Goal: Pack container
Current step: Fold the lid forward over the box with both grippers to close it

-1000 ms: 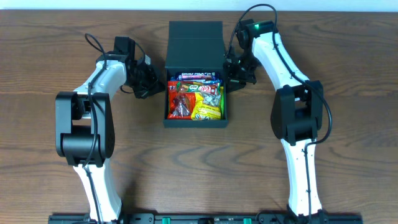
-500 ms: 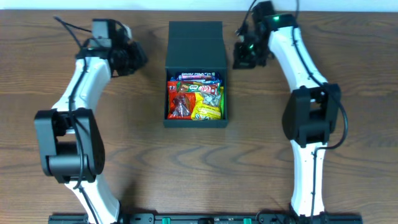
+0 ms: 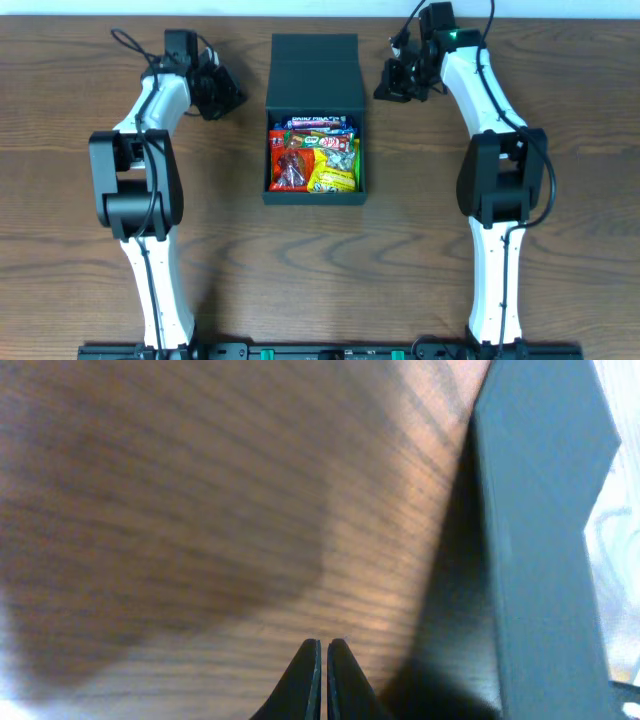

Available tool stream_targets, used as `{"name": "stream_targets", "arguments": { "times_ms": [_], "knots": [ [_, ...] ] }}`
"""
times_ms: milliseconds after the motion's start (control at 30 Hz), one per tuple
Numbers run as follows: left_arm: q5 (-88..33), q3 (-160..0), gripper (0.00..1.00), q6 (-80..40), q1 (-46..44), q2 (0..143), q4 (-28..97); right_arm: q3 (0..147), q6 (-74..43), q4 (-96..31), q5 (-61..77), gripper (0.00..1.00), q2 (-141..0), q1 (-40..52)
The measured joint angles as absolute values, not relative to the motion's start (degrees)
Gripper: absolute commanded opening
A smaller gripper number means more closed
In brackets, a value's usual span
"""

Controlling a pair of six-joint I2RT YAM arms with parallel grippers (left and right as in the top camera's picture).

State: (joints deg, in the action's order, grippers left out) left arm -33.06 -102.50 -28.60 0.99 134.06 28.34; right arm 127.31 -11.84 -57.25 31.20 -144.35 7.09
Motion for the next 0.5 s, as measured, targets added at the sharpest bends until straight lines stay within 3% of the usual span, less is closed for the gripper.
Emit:
{"name": "stream_targets", "arguments": {
  "times_ms": [500],
  "knots": [
    [-37.80,-107.63,0.05,-28.47,-1.91,138.21,30.83,127.31,-14.09,-52.82,38.92,0.01,-148.40,8.64]
  ]
}}
